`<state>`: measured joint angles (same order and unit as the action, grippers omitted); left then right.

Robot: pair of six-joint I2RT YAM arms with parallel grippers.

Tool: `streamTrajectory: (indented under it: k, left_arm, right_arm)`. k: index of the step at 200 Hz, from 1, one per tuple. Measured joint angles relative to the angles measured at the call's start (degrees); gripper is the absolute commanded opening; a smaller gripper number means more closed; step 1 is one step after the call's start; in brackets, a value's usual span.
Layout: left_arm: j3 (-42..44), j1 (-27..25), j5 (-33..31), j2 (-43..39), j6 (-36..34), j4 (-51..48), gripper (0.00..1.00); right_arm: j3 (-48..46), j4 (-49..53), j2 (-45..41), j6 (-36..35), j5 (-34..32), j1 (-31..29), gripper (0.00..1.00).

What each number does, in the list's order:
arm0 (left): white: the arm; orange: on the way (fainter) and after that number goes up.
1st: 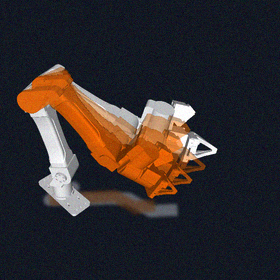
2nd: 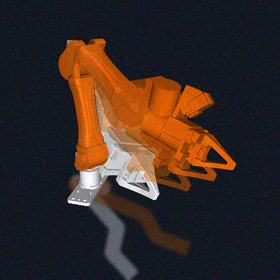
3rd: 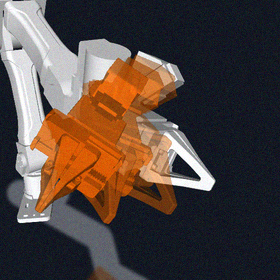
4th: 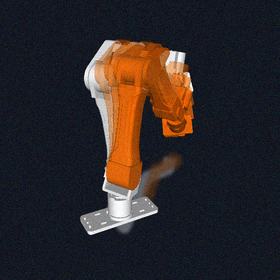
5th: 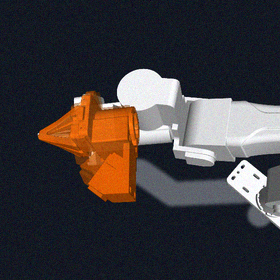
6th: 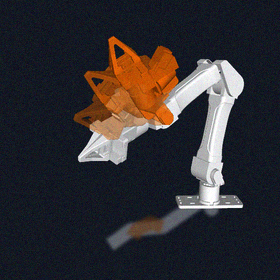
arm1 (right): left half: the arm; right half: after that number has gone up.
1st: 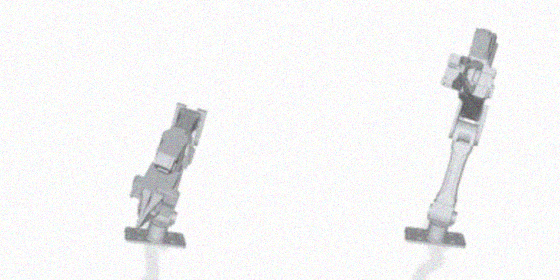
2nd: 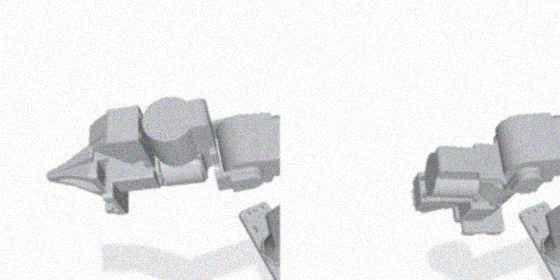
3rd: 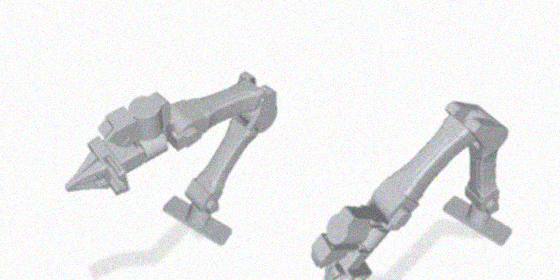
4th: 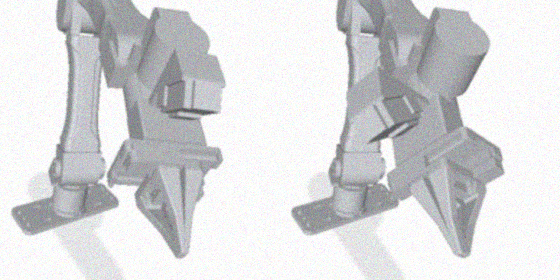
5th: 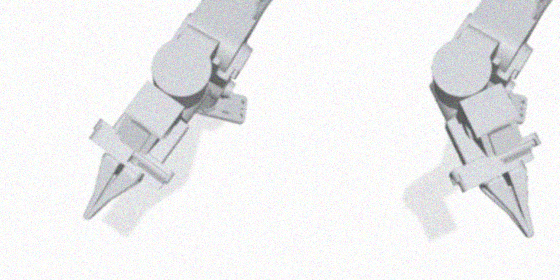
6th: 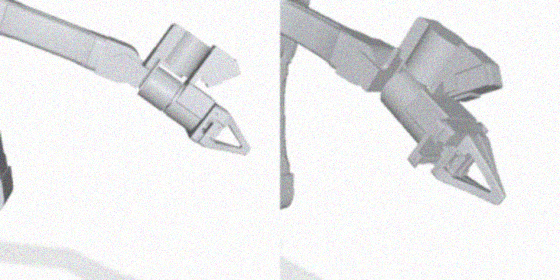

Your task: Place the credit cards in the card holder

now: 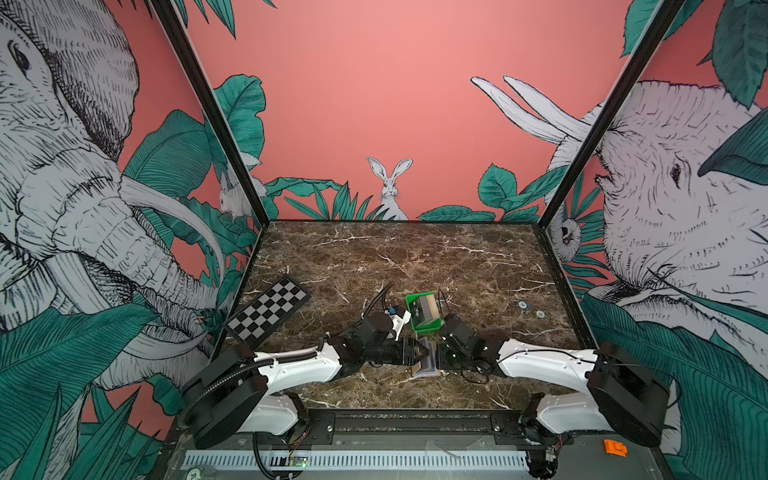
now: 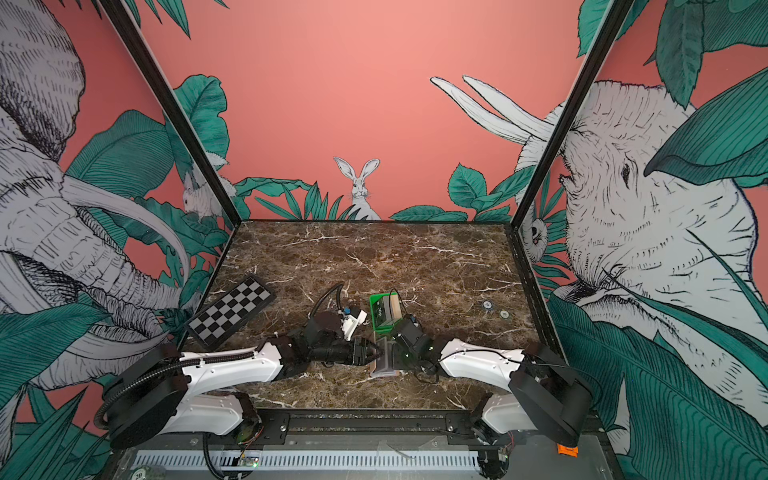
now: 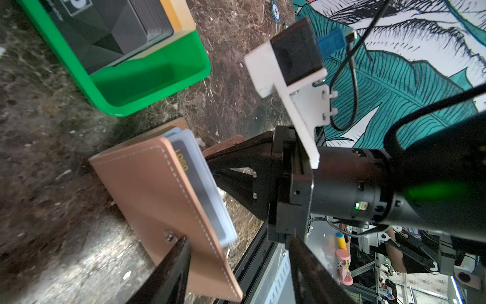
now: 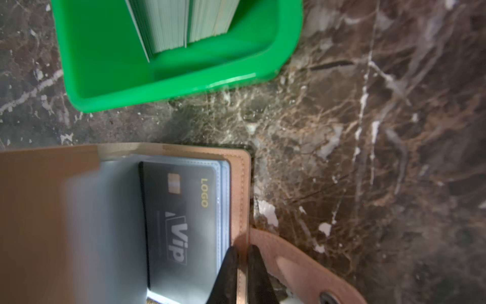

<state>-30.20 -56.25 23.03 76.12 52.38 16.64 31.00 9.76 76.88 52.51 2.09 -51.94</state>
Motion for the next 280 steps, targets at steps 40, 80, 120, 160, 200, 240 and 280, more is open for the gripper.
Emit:
streamTrajectory:
  k: [40,80,120,160,200,240,280]
  left_arm:
    - [-0.83,-0.74,0.0,2.71,0.04,1.33,0.66]
    - [-0.83,-1.64,-0.02,5.03,0.13,3.58,0.66]
    - [-1.03,-2.47,-0.02,7.91,0.33,5.79,0.69]
    - [-2.8,-3.15,0.02,11.96,0.33,7.89,0.68]
    - [-3.06,-3.19,-0.83,14.75,1.22,8.98,0.55]
    - [-2.86,-3.19,-2.21,16.15,2.99,9.88,0.44]
    - [-1.7,-3.21,-3.28,16.35,4.2,10.82,0.31]
  right_arm:
    - [0.0,0.11,-0.02,-0.02,-0.09,0.0,0.13]
    - [0.0,3.78,-3.28,-0.02,-1.97,-0.2,0.15]
    - [1.03,9.55,-8.98,-0.39,-4.9,-0.17,0.17]
    - [2.62,15.06,-12.59,-1.27,-6.01,0.57,0.18]
    - [3.58,16.2,-15.23,-2.16,-3.52,2.47,0.18]
    - [3.58,13.84,-14.67,-2.19,1.44,2.97,0.18]
    - [3.58,9.27,-9.97,-2.16,4.85,2.99,0.17]
